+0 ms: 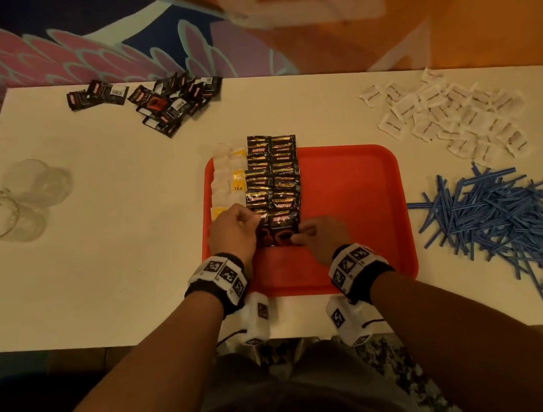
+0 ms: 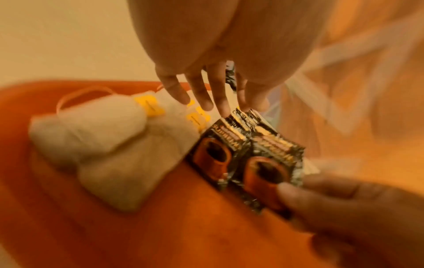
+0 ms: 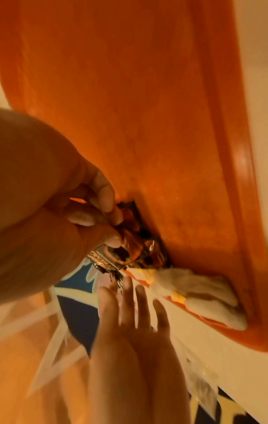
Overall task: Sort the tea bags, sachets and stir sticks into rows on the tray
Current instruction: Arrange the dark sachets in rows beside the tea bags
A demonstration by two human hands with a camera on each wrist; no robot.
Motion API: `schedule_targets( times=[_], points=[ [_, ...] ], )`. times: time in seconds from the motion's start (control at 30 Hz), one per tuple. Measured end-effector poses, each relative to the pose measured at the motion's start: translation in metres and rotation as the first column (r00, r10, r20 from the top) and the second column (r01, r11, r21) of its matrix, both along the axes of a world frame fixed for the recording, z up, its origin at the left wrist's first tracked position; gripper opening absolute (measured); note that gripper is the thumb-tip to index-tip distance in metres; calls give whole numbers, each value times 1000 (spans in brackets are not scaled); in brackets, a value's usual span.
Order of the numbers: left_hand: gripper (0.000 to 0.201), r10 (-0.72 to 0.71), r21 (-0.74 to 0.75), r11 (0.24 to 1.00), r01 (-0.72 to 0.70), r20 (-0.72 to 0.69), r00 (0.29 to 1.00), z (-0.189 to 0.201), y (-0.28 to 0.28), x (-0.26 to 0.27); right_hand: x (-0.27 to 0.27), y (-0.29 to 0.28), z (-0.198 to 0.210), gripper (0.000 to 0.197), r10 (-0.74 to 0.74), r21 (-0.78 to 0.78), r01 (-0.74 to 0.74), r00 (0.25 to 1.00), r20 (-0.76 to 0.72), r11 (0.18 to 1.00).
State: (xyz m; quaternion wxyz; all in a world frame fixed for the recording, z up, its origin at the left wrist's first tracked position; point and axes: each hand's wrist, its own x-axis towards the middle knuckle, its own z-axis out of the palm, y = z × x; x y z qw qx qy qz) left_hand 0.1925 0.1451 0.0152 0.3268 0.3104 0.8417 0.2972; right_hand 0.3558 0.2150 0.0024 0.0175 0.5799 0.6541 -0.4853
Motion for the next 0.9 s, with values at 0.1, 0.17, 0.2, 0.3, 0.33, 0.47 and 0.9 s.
schedule_targets(
  times=[0.1, 0.17, 0.2, 0.3, 0.33, 0.47, 0.9],
  points=[
    [9, -320, -183, 946, 269, -374, 871, -8, -6, -4, 8, 4, -8, 26, -38, -19, 39, 998, 45, 999],
    [15, -400, -261, 913, 313, -426, 811, -13, -7, -5, 7, 6, -11, 27, -31, -20, 33, 997, 67, 999],
    [18, -417, -291, 904, 313, -432, 800, -17, -7, -5, 6, 6, -12, 26, -25, -24, 27, 997, 72, 999],
    [25, -437, -332, 891, 310, -443, 783, -22, -8, -4, 0, 8, -15, 18, -38, -37, 40, 997, 73, 998],
    [25, -437, -328, 892, 312, -443, 783, -23, -7, -4, -1, 9, -16, 16, -53, -44, 56, 996, 71, 997],
    [26, -459, -350, 880, 320, -461, 759, -27, -6, -2, -2, 11, -18, 17, -110, -58, 114, 992, 67, 992],
    [26, -452, -299, 888, 348, -432, 781, -27, -3, -4, -7, 11, -18, 22, -104, -24, 106, 992, 76, 994]
  ],
)
